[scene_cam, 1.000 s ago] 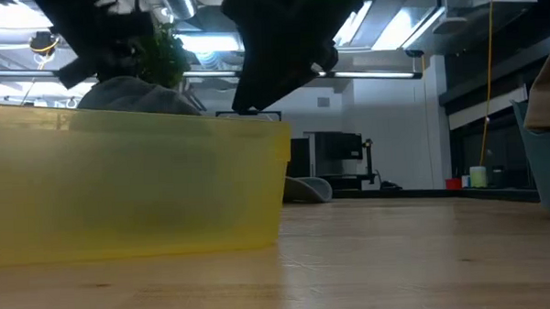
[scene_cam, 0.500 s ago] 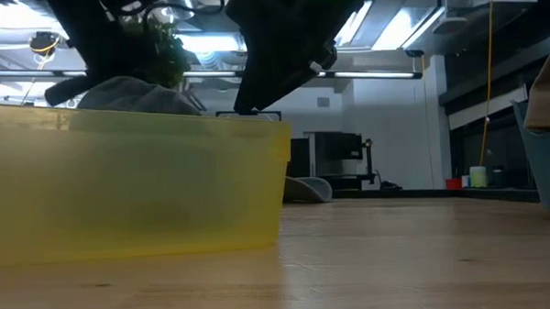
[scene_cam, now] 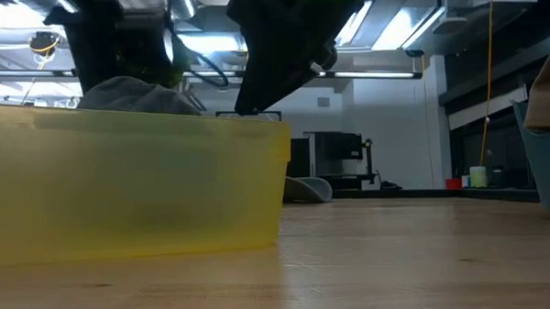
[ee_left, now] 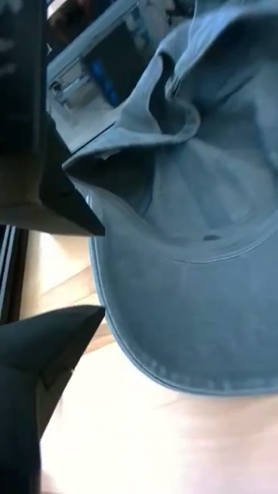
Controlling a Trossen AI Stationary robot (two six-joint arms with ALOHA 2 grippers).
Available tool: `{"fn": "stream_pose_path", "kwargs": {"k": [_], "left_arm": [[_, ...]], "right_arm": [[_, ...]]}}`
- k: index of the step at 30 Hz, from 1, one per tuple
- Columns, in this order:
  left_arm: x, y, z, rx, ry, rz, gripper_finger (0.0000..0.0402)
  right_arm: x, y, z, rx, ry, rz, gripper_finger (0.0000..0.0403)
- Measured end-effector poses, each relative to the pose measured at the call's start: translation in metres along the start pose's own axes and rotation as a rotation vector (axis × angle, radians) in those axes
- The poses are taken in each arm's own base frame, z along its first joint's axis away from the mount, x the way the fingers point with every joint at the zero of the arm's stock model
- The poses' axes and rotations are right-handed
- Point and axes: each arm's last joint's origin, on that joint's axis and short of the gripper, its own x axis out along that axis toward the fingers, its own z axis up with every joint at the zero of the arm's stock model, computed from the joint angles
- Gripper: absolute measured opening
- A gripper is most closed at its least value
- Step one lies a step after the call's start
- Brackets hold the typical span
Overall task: Pick & Place hat
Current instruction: Put the left blue cap into the yellow bin
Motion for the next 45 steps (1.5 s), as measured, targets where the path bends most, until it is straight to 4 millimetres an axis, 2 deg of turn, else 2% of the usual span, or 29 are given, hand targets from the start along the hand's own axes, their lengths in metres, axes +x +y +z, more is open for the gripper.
{"fn": "stream_pose_path", "kwargs": {"k": [4, 8, 24, 32, 38, 45], "left_arm": [[0.010, 0.001, 0.002, 0.038, 0.032, -0.050, 0.0183], [0.016, -0.001, 0.003, 0.102, 0.080, -0.074, 0.0195], [0.033, -0.005, 0.013, 0.281, 0.153, -0.103, 0.0189], [0.046, -0.002, 0.029, 0.293, 0.106, -0.051, 0.0175], [0.050, -0.003, 0.031, 0.275, 0.135, -0.045, 0.0134], [0.041, -0.002, 0.029, 0.122, 0.111, -0.011, 0.0016]], "right_arm": [[0.000, 0.001, 0.000, 0.001, 0.003, 0.006, 0.0241], [0.000, 0.001, -0.001, -0.001, 0.004, 0.007, 0.0241], [0.000, 0.002, -0.002, -0.007, 0.028, 0.048, 0.0241], [0.000, 0.002, -0.002, -0.007, 0.028, 0.048, 0.0241], [0.000, 0.002, -0.002, -0.011, 0.028, 0.046, 0.0241], [0.000, 0.002, -0.003, -0.013, 0.031, 0.044, 0.0241]]}}
